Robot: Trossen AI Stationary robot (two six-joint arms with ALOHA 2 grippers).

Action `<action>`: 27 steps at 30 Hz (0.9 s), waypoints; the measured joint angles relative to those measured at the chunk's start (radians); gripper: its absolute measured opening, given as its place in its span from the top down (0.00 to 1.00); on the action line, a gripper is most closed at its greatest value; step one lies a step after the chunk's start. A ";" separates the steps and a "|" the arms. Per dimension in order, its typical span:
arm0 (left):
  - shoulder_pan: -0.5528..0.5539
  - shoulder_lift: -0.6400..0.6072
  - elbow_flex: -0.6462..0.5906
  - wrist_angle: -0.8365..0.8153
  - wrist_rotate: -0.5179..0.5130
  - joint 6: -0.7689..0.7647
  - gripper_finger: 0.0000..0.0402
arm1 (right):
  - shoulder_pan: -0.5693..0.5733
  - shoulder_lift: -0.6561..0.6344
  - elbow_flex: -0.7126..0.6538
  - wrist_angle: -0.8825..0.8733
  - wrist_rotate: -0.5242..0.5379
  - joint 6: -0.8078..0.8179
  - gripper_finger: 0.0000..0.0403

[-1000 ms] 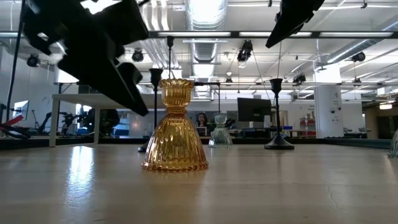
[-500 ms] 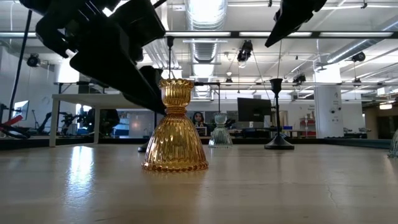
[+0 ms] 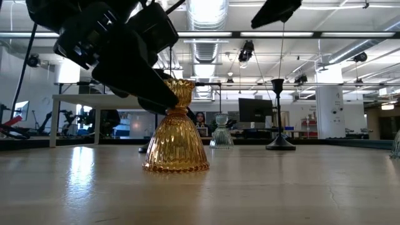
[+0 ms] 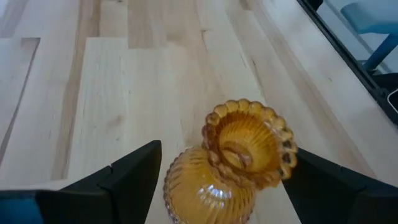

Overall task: Pick & Place candle stick holders
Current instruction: Put the orange candle holder on the shelf

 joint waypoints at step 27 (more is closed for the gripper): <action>0.041 0.119 -0.007 0.193 0.023 0.032 0.42 | 0.010 -0.793 -0.576 0.366 0.103 -0.037 0.65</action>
